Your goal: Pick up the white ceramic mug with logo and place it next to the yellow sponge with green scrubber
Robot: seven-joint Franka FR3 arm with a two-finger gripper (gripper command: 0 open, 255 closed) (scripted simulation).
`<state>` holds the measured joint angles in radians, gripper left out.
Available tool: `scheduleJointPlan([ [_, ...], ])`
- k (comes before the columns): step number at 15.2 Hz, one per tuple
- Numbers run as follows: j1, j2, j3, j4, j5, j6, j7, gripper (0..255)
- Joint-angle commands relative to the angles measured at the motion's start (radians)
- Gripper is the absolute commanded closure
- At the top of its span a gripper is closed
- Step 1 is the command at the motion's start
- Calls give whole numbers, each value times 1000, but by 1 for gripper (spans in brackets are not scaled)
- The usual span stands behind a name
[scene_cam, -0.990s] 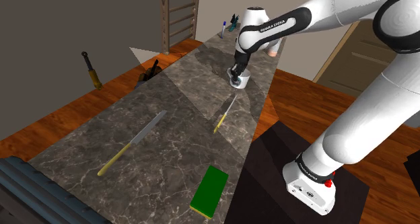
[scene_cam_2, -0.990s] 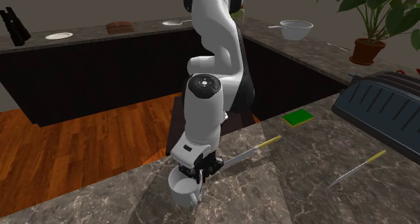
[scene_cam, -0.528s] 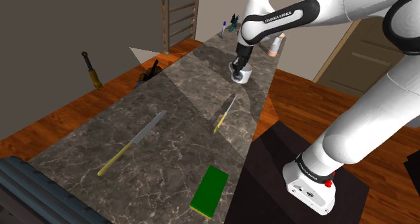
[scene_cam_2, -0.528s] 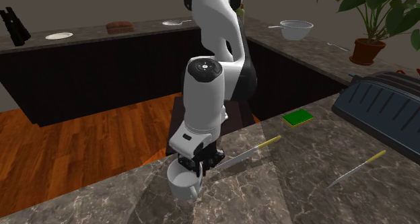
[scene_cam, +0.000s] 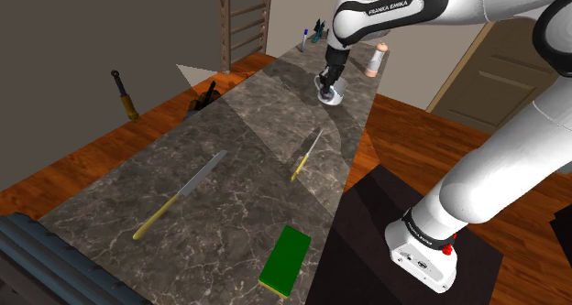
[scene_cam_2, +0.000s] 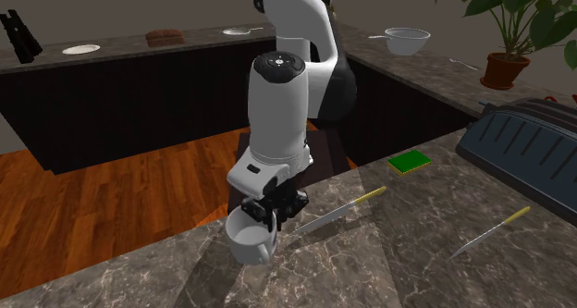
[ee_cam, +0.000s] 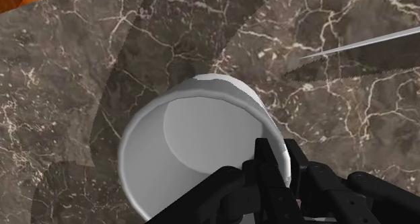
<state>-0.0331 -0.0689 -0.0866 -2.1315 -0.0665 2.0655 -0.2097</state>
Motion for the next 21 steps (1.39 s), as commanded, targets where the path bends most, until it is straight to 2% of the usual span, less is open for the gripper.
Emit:
scheduleJointPlan([
  [1,1,-8,1,19,0,-28,1,255],
  [11,2,-37,3,117,1,-155,-4,255],
  [21,106,-145,142,5,24,-162,229,255],
])
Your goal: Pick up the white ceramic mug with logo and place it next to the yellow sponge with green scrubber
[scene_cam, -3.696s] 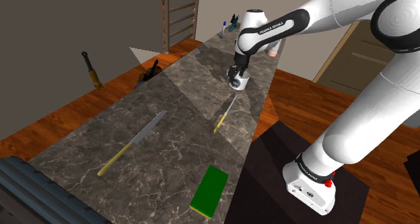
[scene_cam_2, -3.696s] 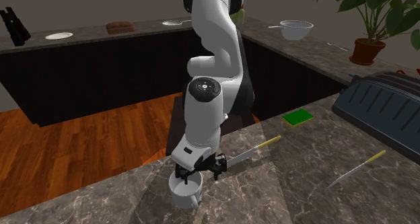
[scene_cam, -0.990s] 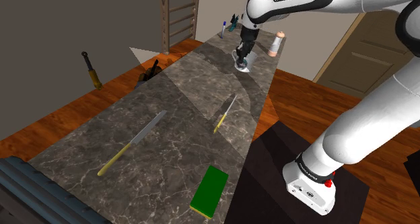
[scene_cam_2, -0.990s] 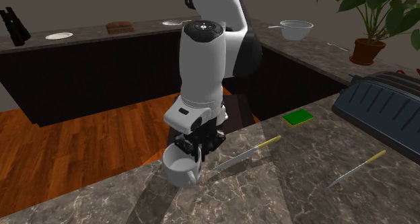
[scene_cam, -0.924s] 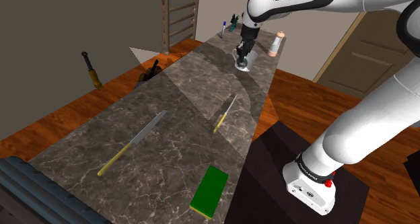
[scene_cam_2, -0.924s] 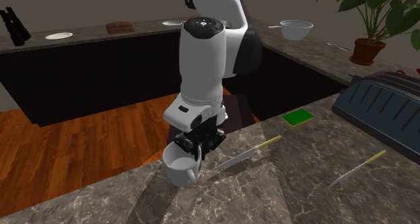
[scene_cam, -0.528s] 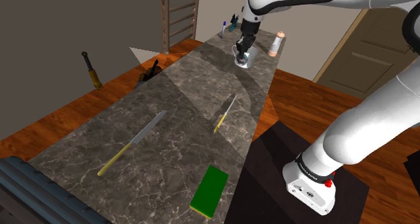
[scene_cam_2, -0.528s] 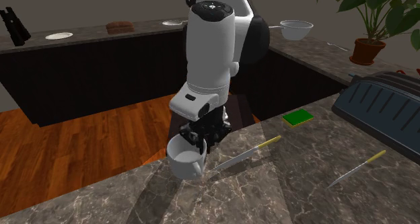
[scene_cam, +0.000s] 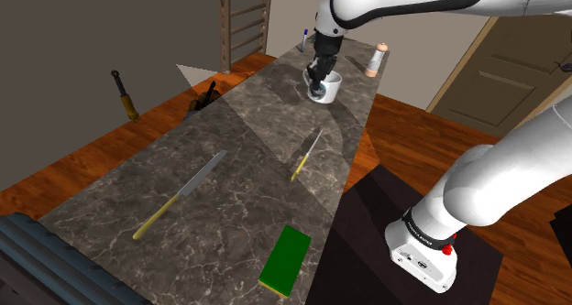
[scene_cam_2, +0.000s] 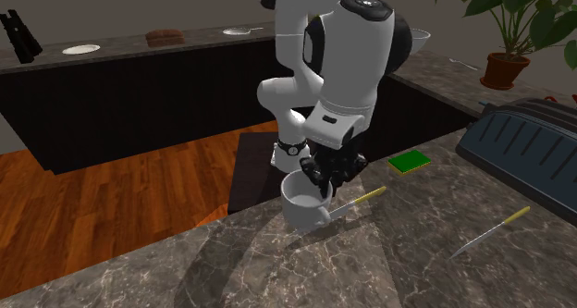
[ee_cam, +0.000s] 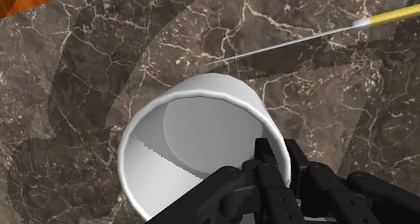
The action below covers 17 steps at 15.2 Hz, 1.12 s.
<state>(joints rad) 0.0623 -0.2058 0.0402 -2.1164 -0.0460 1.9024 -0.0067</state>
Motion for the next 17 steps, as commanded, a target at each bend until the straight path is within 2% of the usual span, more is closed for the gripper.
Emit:
scheduleJointPlan([
  [1,21,-13,30,-15,8,-1,50,255],
  [9,105,-20,152,-14,40,-14,241,255],
  [17,185,41,276,58,54,-31,441,255],
])
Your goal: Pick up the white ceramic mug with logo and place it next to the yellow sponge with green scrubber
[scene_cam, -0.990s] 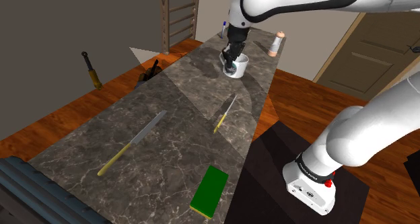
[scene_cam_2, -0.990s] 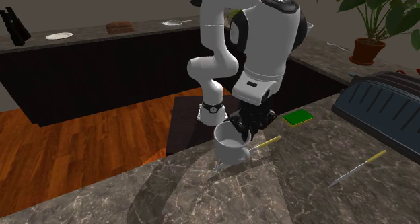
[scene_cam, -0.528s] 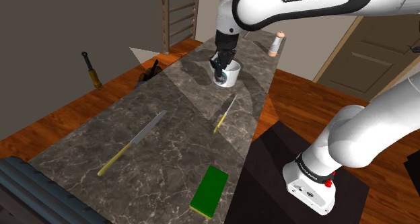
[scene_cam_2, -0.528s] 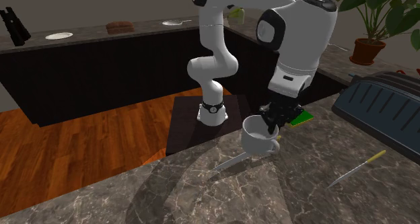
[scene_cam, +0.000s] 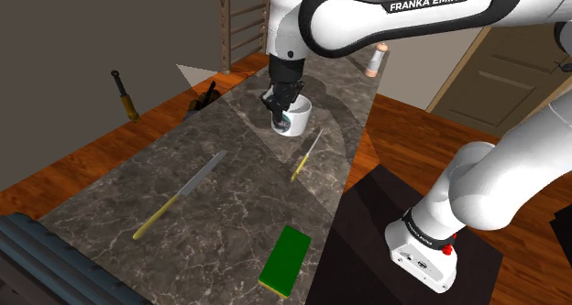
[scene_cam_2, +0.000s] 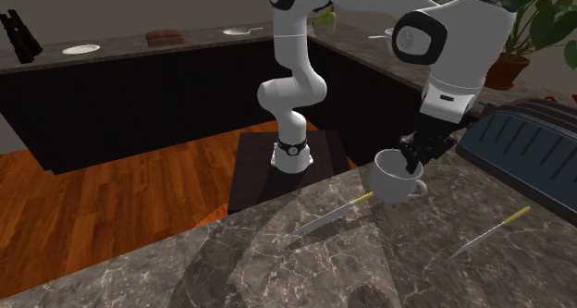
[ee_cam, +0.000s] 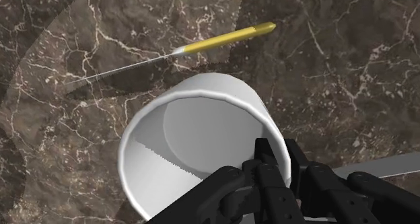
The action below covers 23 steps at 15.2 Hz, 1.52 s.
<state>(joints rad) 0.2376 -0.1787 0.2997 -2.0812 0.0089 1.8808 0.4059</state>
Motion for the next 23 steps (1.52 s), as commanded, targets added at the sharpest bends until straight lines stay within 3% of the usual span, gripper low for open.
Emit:
scheduleJointPlan([
  [1,20,27,32,37,-1,-12,54,255],
  [12,138,230,178,262,-67,-58,342,255],
  [23,141,261,177,147,-85,84,358,255],
])
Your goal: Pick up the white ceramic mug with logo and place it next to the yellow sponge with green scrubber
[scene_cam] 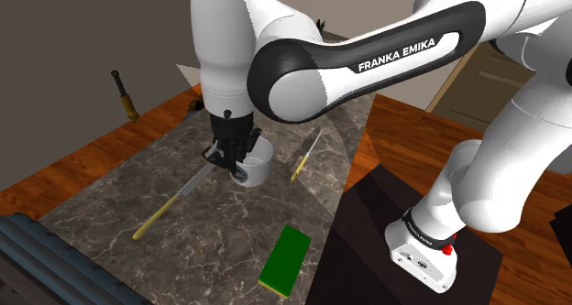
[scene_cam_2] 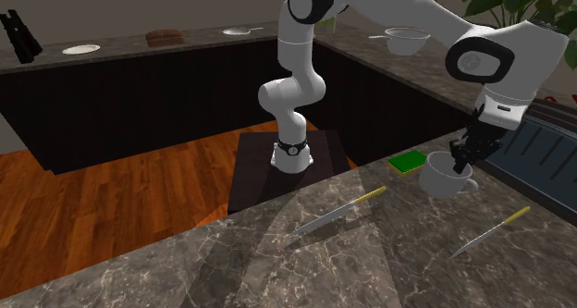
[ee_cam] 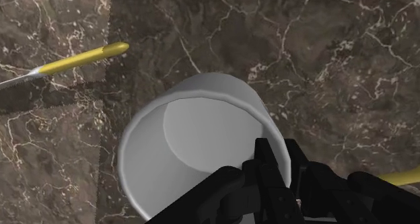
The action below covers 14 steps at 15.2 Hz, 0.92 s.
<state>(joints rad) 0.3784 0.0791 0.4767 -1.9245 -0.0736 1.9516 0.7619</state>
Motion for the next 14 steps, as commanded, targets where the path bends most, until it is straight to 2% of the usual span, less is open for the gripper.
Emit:
scheduleJointPlan([
  [1,1,8,0,-18,-5,26,4,255],
  [14,8,82,-6,-115,-51,186,39,255],
])
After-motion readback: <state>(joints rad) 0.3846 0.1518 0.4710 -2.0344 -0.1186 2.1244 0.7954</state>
